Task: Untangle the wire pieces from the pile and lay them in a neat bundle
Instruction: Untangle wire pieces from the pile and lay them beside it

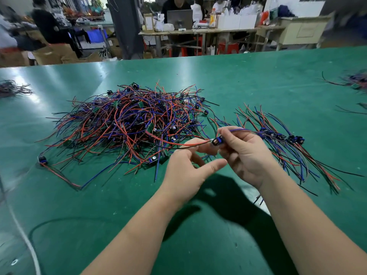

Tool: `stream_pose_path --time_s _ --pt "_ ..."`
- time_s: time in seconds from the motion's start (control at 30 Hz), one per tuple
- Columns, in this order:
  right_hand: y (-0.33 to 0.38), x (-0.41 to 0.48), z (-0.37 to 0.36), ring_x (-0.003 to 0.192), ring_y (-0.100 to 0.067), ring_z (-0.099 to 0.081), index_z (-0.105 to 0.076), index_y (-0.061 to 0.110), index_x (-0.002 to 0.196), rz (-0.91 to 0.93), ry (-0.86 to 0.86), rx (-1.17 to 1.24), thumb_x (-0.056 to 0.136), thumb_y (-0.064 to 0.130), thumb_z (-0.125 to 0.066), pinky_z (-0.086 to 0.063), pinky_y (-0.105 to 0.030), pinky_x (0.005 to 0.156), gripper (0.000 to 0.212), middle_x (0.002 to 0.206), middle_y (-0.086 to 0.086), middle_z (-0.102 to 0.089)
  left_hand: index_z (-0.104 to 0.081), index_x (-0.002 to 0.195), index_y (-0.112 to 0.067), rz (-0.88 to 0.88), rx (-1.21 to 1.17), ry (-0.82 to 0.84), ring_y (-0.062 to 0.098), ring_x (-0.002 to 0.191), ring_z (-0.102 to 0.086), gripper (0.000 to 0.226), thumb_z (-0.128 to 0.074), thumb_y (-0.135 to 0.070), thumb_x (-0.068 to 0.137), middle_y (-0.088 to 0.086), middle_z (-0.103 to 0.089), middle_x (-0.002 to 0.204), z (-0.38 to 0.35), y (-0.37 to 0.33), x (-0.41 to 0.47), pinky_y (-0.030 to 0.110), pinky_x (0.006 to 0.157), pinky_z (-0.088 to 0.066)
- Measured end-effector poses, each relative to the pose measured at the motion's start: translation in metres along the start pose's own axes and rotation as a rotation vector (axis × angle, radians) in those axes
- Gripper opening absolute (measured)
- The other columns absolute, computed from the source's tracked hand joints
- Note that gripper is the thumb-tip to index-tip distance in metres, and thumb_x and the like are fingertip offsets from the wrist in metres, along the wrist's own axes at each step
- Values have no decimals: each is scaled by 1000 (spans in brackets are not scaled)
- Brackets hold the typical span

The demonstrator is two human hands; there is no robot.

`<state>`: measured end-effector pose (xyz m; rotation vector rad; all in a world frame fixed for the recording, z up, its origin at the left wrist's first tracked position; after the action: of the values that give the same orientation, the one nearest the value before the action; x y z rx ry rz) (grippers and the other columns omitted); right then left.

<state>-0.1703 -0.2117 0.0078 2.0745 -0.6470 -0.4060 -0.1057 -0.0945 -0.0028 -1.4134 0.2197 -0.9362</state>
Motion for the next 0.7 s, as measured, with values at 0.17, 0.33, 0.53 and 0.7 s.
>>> stream_pose_path --time_s 0.17,0.33,0.53,0.7 --pt "14 -2 6 49 -6 -49 -69 14 62 -19 194 135 55 26 -83 -44 -14 45 19 65 -1 -58 -59 109 -33 -156 1 -51 1 60 -55 23 -62 -19 91 -6 -64 80 1 -4 -1 20 58 -48" --pt "7 -6 9 59 -11 -54 -72 15 64 -73 324 -263 44 35 -91 -47 -17 56 34 63 -1 -61 -66 73 -4 370 -444 91 13 44 -60 35 -65 -40 68 4 -69 62 -4 0 -2 23 46 -52" --pt "-1 1 13 57 -15 -52 -71 10 63 -75 110 -480 57 21 -74 -41 -20 54 13 60 -5 -61 -69 74 -2 486 -446 106 13 50 -64 7 -73 -8 77 8 -69 63 -6 8 -4 21 51 -53" --pt "9 13 33 41 -2 -51 -65 6 72 6 -183 -409 85 16 -66 -40 -12 39 16 52 3 -61 -68 72 -2 489 -324 154 13 49 -63 10 -72 -5 80 7 -68 60 -10 9 -6 20 50 -53"
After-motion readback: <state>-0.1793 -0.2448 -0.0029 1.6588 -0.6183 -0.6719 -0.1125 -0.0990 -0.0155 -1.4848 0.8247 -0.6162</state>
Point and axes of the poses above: each hand's wrist, its own x-axis towards the middle knuckle, its own z-axis out of the back of the hand, y = z × x, the point moved 3 cm from there along x, towards the middle knuckle
